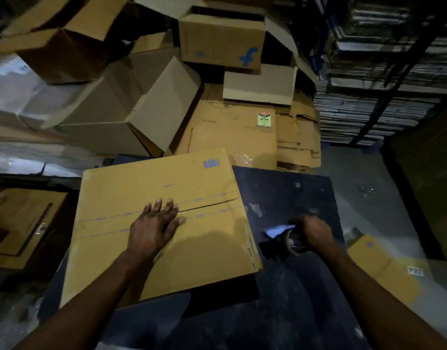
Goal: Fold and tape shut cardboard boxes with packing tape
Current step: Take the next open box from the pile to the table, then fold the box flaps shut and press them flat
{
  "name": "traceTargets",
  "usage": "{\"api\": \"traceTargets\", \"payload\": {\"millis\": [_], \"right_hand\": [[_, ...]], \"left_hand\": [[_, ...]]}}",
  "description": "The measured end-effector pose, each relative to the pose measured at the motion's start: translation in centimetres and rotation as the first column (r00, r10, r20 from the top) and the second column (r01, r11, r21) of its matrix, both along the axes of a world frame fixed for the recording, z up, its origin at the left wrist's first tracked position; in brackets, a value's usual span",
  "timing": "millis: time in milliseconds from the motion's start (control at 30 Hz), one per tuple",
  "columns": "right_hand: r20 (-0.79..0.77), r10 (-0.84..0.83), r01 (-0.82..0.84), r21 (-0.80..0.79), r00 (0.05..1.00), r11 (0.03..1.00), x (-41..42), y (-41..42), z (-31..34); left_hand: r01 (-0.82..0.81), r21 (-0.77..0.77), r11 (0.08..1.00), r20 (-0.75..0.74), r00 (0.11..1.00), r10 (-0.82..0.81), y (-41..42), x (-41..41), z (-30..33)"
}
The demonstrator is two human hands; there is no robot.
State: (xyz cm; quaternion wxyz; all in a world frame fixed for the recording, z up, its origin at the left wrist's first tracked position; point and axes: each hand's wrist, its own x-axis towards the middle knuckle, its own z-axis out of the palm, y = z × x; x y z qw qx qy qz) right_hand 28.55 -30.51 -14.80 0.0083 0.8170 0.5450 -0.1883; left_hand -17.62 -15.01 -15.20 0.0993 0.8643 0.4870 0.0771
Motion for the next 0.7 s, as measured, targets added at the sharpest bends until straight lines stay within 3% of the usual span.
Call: {"api": "traceTargets", "payload": {"millis": [100,233,333,433,533,700], "right_hand": [[-0.114,-0.071,0.093,0.206,0.991,0.974,0.9,1.3,5.6],[-0.334,0.097,0.036,0.371,0.938,0.928,-2.0,4.2,12.4],[-0.473,0.170,0.006,0.349,0.864,0.937,-6.9,6.0,15.3],[-0.586,0.166,0.023,0.300,0.793,0.954,-12.6,7.4,15.5],[-0.599,0.214,-0.015,0.319,0.771,0.948,-17.8,8.8,14.7],[-0.657,0.231,-0.017,0.316,0.718,0.949,-25.0,11.5,13.4]], "left_hand": [[-0.029,-0.020,0.999,-0.004,1.000,0.029,-1.1,1.5,0.0],[0.015,-0.093,0.996,0.008,1.000,-0.014,-3.9,5.9,0.5],[0.099,-0.056,0.994,-0.021,0.995,-0.100,-4.6,7.3,0.4],[-0.036,0.047,0.998,-0.139,0.989,0.042,-3.8,3.1,-0.1],[-0.127,0.067,0.990,-0.151,0.979,0.136,-1.3,-5.1,-0.7],[0.048,0.034,0.998,-0.024,0.999,-0.047,0.3,-9.7,-1.5]]}}
